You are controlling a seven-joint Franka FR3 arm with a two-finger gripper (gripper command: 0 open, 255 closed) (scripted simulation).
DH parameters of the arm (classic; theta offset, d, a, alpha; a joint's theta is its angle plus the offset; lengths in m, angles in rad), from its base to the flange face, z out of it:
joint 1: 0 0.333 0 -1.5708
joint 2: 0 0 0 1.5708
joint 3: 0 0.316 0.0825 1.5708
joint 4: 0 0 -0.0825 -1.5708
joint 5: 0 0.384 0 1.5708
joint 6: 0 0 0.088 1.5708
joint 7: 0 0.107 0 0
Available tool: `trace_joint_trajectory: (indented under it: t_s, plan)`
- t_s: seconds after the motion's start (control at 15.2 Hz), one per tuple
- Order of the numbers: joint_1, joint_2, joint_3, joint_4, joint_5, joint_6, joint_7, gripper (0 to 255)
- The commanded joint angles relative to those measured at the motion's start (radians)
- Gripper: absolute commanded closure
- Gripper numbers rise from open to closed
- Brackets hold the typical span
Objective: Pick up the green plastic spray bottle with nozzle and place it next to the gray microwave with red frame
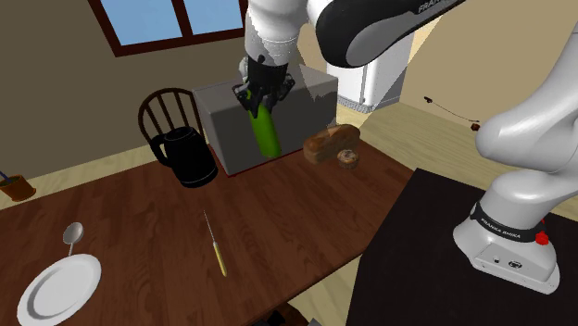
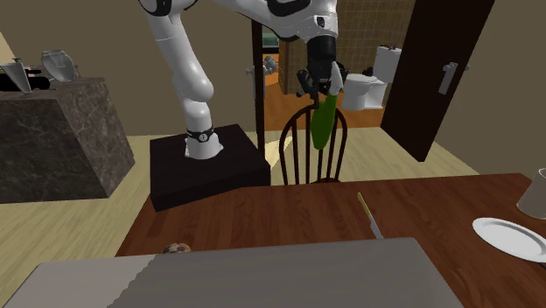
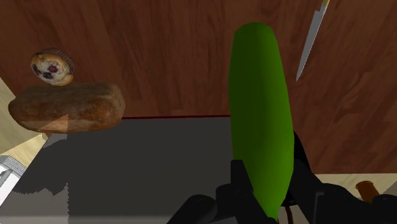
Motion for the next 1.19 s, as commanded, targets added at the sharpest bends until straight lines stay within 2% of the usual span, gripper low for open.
trace_joint_trajectory:
  t_s: [0.0,0.92,1.12]
  plan:
    - [-0.002,0.011,0.014,0.020,-0.001,-0.029,-0.008,255]
    - [0.008,0.019,0.050,0.180,0.036,-0.180,-0.087,255]
    - [-0.025,0.065,0.033,0.165,0.002,-0.164,-0.128,255]
